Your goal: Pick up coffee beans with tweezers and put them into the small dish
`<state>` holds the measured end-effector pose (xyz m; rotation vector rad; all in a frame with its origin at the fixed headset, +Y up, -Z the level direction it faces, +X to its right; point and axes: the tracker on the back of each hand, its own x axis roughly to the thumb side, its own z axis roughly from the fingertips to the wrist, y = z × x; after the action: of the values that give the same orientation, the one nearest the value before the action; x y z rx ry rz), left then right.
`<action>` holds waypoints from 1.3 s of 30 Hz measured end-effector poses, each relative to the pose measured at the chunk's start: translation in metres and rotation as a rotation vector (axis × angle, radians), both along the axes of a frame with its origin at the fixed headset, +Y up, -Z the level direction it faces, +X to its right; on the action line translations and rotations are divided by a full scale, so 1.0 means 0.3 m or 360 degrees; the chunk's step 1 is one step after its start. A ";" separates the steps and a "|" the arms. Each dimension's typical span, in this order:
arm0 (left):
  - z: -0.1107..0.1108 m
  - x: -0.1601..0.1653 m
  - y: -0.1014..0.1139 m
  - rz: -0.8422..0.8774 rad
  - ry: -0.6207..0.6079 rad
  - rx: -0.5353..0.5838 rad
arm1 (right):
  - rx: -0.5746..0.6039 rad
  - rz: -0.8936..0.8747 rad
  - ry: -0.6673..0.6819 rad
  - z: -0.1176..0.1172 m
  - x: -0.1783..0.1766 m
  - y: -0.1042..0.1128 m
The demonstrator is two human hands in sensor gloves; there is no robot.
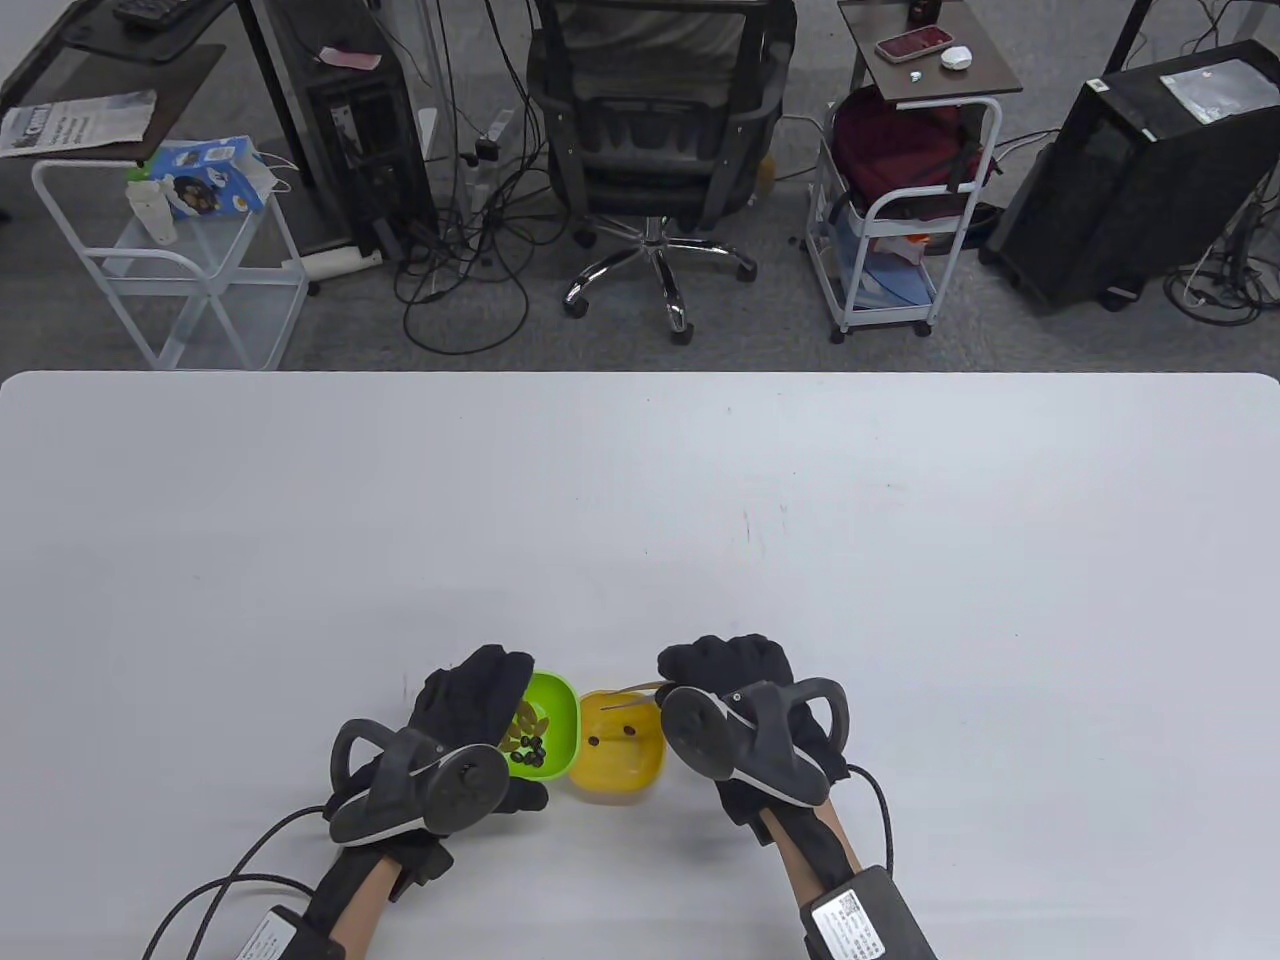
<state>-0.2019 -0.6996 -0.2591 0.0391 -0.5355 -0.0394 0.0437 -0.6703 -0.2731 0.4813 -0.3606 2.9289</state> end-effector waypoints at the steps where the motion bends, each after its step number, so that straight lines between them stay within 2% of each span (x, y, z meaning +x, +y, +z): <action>1: 0.000 0.000 0.000 -0.0001 0.0000 0.0000 | 0.0010 -0.0016 0.0018 0.005 -0.008 0.004; 6: 0.000 0.001 0.000 -0.0004 -0.0001 0.0000 | 0.0066 0.0035 0.0094 0.024 -0.056 0.006; 14: 0.000 0.000 -0.001 -0.0005 0.0002 -0.0005 | 0.0053 0.0108 0.0182 0.032 -0.127 -0.034; 39: 0.000 -0.001 0.000 -0.0001 0.0002 0.0005 | 0.0110 0.0343 0.0238 0.048 -0.219 -0.065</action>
<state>-0.2023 -0.6997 -0.2591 0.0418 -0.5344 -0.0408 -0.0219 -0.6897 -0.2586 0.7900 -0.4148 3.0672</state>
